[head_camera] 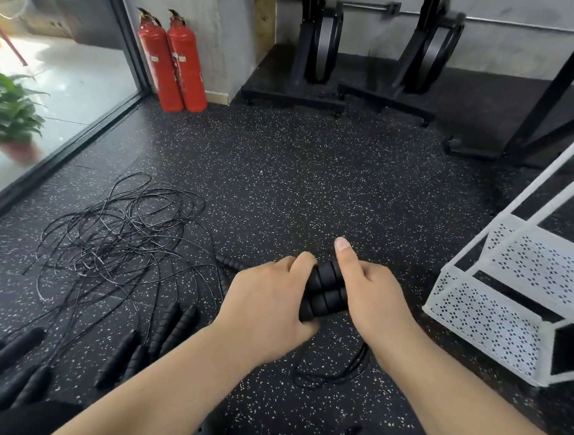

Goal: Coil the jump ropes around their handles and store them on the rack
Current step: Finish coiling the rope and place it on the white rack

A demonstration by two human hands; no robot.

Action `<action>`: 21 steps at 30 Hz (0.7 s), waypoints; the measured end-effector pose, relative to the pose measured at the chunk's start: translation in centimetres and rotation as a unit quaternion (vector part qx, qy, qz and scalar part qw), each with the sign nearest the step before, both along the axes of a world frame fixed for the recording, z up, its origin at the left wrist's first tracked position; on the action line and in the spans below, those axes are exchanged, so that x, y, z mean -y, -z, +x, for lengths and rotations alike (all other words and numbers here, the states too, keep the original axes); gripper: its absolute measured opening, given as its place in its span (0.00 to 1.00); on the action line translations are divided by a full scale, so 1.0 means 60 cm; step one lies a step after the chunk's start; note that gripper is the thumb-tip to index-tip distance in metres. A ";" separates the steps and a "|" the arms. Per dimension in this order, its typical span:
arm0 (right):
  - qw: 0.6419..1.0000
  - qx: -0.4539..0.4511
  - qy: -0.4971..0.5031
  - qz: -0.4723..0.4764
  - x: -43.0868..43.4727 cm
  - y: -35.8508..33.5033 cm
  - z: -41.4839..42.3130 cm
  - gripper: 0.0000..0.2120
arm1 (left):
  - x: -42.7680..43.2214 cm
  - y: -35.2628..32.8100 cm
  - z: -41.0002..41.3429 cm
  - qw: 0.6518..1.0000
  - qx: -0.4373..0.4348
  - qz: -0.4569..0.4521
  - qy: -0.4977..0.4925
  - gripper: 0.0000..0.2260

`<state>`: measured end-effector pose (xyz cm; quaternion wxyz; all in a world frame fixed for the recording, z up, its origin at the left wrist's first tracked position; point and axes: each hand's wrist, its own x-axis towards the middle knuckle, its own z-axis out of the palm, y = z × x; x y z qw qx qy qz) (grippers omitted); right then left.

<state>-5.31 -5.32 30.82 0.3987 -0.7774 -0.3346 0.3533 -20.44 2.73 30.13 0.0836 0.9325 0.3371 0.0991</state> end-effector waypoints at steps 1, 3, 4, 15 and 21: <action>1.000 0.008 0.018 -0.008 -0.002 0.005 -0.001 0.39 | 0.002 0.001 0.001 1.000 0.001 -0.002 0.001 0.26; 0.999 -0.010 0.036 -0.023 -0.004 0.014 -0.001 0.37 | 0.003 0.004 0.001 1.000 -0.004 -0.003 0.002 0.25; 0.998 -0.027 0.043 -0.025 -0.004 0.013 -0.004 0.36 | 0.002 0.005 0.001 1.000 -0.008 -0.001 0.002 0.25; 0.995 -0.097 -0.029 0.022 -0.005 -0.048 -0.001 0.30 | -0.014 -0.041 0.001 0.999 -0.011 0.036 0.022 0.23; 0.993 -0.090 -0.061 0.034 -0.001 -0.036 -0.006 0.31 | -0.016 -0.041 -0.007 1.000 -0.014 -0.012 0.007 0.21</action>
